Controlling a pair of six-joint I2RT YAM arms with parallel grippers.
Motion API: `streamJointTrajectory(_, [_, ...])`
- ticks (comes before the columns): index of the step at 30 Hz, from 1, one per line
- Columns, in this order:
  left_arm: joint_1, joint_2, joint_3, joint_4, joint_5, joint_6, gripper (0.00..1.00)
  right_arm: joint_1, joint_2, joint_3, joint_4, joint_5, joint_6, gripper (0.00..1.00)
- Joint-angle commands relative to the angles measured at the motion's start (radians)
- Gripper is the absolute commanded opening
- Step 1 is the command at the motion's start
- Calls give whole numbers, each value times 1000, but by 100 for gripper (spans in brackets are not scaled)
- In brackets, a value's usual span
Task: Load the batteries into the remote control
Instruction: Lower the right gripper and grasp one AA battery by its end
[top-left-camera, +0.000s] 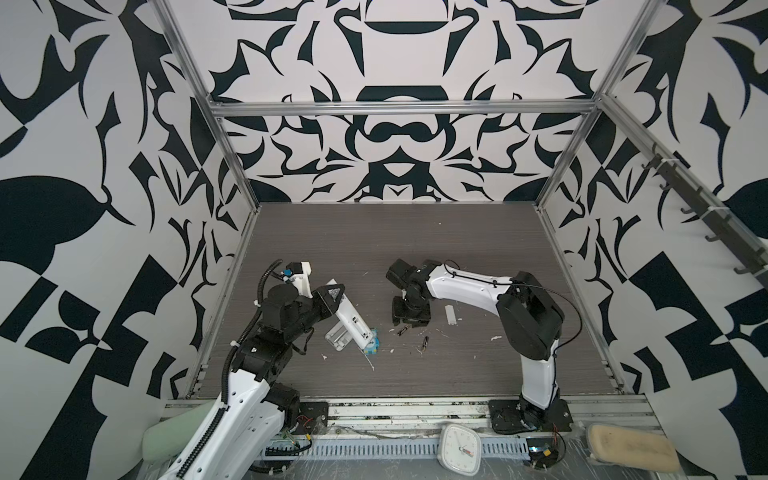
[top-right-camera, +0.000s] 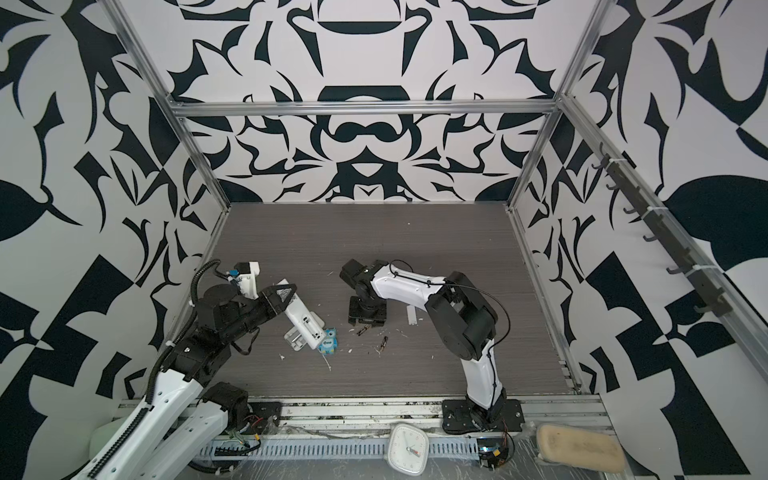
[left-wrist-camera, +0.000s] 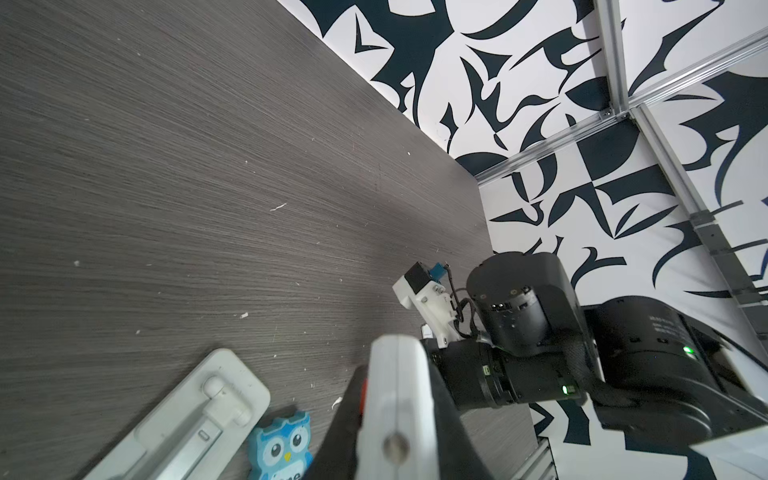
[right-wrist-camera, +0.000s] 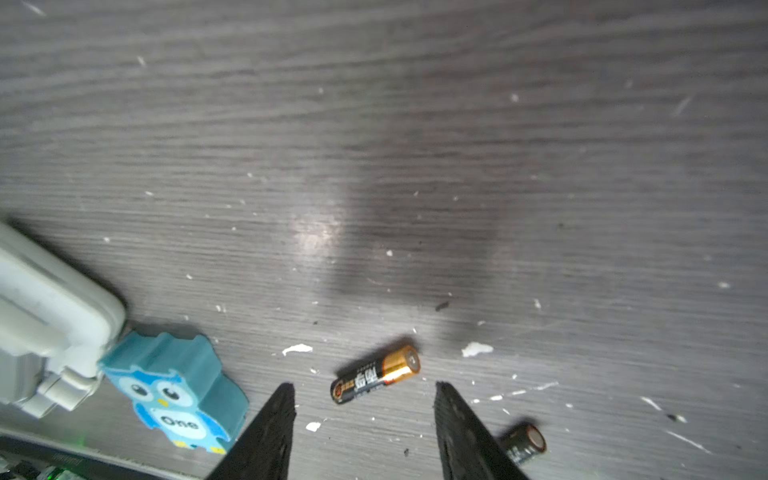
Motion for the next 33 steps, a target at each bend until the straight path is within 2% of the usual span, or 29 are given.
streamJointTrajectory(1, [3,-19,-19,-9,-13,-2,0,11,7,11,-19,24,14,57])
streamJointTrajectory(9, [4,-46,-24,-28,-12,3,0,16,51,34,-31,59,8,54])
streamJointTrajectory(14, [4,-58,-16,-54,-13,18,0,33,83,78,-76,88,-21,46])
streamJointTrajectory(20, [4,-79,-22,-68,-27,18,0,52,117,125,-121,110,-46,42])
streamJointTrajectory(27, [4,-99,-36,-59,-15,11,0,77,163,201,-204,166,-106,25])
streamJointTrajectory(33, [4,-88,-57,-13,36,-3,0,76,160,189,-210,177,-158,14])
